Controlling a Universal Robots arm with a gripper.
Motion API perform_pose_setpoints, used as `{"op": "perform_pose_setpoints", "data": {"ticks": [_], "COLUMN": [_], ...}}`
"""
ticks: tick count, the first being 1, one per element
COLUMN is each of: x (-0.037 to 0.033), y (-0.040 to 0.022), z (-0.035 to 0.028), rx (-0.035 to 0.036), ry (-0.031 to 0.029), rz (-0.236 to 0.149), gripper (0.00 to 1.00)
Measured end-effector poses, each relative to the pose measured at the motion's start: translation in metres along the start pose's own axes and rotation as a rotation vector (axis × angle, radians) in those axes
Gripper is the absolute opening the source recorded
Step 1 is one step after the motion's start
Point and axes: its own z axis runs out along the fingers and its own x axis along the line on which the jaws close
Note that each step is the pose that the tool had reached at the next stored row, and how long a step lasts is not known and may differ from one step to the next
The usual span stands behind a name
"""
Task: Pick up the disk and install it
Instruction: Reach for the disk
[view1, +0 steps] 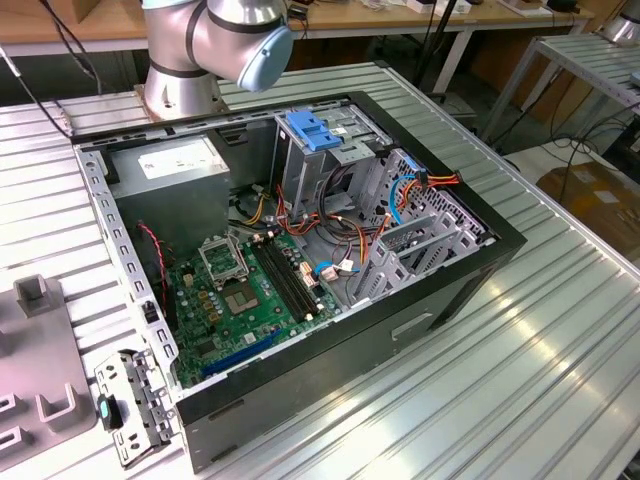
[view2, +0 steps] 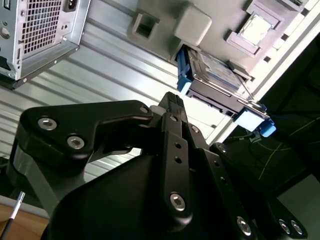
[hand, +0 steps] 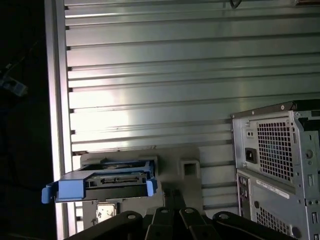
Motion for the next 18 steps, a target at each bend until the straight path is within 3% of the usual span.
{"op": "perform_pose_setpoints", "data": {"ticks": [4,7,11,15,18], "x": [0.0167,0.0250,0.0257,0.0281,0.0392], "y": [-0.0001,0.0002,0.0003,0.0046,0.0029], "z": [-0.0003,-0.0004,-0.0004,0.0001,0.0000], "rx": [0.0000,0.0001,0.0000,-0.0001,0.0000], "ry": [-0.0001,0.0000,0.0000,-0.0001,-0.0001], "rz": [0.000,0.000,0.000,0.000,0.000], "gripper": [0.11,0.11,0.11,0.11,0.11]}}
